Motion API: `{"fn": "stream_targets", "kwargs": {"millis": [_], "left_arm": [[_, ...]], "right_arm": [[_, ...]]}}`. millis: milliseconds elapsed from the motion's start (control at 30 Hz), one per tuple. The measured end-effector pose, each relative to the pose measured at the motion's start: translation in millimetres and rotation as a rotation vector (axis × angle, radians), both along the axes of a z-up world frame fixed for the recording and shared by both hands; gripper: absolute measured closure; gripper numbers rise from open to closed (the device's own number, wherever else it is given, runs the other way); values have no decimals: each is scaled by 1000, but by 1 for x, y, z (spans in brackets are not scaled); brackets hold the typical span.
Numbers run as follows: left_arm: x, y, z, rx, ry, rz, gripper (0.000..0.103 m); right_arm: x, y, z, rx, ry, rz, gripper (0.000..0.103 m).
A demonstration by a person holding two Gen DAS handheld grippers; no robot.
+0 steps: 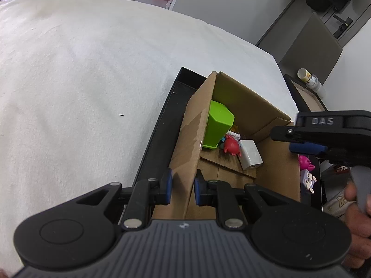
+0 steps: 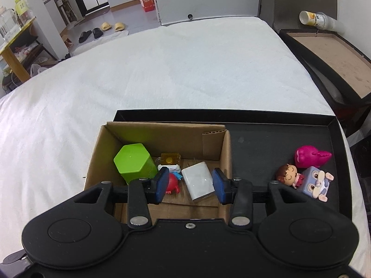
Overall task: Organize rigid objects
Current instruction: 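Carry the white charger plug into the box and open the right gripper, then move the right gripper over the tray to the blue-white cube toy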
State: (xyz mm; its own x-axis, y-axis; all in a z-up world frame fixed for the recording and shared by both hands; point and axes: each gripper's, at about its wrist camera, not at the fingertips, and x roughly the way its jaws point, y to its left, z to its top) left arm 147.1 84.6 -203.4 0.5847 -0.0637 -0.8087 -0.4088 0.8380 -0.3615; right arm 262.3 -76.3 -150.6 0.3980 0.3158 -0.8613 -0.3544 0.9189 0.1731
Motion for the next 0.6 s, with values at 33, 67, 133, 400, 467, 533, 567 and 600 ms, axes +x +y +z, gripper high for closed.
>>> {"fn": "stream_targets", "kwargs": {"millis": [33,67,133,400,467,533,567,600], "left_arm": [[0,-1,1,6,-1,0,85],[0,-2,2,13,-2,0,85],[0,-2,2,12,4,-3,85],[-2,-3,8,16,-15,6,85],[-2,-5,7,31,-16,2,86],[-2,-6,6,39,-14,1,87],[-2,-7,6,43,-13,1,88],[-2,-7,6,46,-14,2,88]], "right_arm": [[-1,-3,2,7,1,-1,60],[-2,-5,4,12,1,-1,59],[-4,-10,8,20,0,-3,56],[-9,-38,23,37,-20,-8,41],[-9,-48,26,42,-27,-20,36],[-9,-57,28,48,-28,-31,33],[-9,-62,28,51,-28,-36,31],[-9,-67,28,53,-29,-41,28]]}}
